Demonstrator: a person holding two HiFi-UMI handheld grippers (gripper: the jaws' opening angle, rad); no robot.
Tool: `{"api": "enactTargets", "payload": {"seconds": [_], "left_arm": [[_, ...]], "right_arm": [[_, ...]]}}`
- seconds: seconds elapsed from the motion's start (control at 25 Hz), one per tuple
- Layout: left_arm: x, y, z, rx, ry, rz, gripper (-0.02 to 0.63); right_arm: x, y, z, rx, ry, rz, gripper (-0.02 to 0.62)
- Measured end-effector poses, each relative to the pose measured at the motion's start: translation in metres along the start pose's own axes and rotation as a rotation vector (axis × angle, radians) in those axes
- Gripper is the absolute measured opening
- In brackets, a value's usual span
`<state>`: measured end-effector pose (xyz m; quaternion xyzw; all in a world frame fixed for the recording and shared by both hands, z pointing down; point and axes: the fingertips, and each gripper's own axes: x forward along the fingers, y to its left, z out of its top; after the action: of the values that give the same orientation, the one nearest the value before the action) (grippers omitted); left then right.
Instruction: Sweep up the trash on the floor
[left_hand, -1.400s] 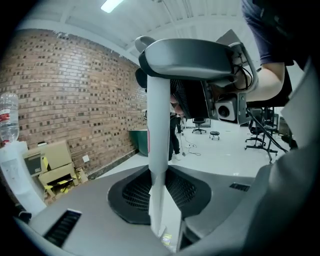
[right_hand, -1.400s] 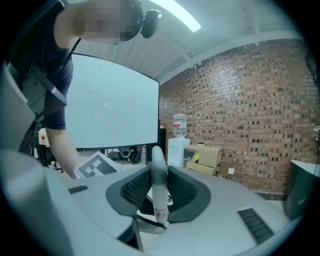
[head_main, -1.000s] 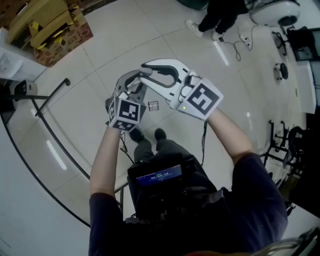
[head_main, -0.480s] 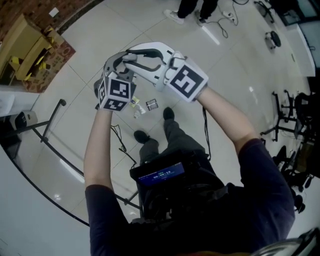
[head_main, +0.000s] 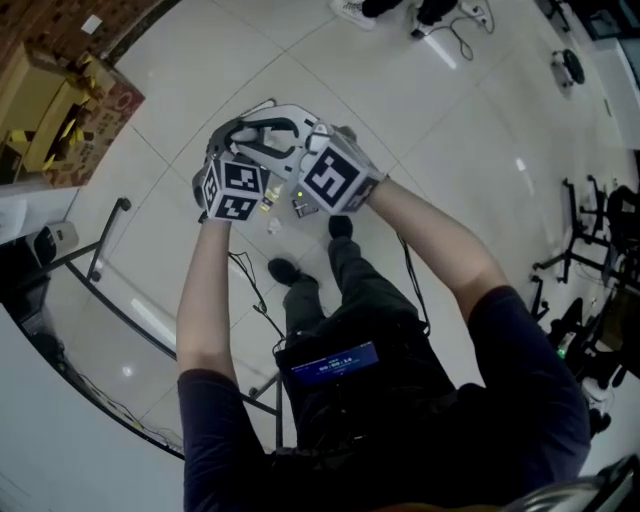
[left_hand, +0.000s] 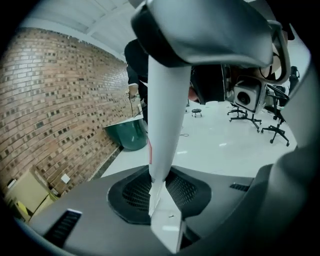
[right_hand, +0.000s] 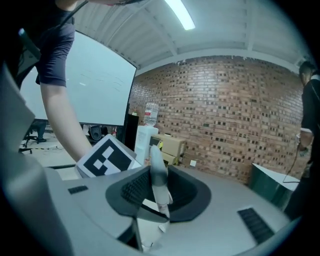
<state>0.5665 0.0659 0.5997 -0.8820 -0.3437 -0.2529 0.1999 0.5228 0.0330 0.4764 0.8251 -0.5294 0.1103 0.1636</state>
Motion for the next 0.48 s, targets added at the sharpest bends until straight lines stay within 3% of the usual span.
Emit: {"api": "enactTargets", "payload": {"seconds": [0.24,0.36,0.48], "left_arm": [[0.011,-0.02,-0.019,-0.049,0.013,0.031,0.081],[0.005,-0.046,-0.039,-0.074,0.034,-0.018,0.083],[0.005,-0.066,-0.057,-0.093,0.061,-0.064,0.086]], "right_arm": [[-0.002,0.009,-0.022,0.022,0.006,0.061,0.114],[-0.011,0.038,-0.04,0.026,0.061,0.124,0.115],[-0.016,0.059,-0.056,0.104,0.08,0.136,0.122]]}}
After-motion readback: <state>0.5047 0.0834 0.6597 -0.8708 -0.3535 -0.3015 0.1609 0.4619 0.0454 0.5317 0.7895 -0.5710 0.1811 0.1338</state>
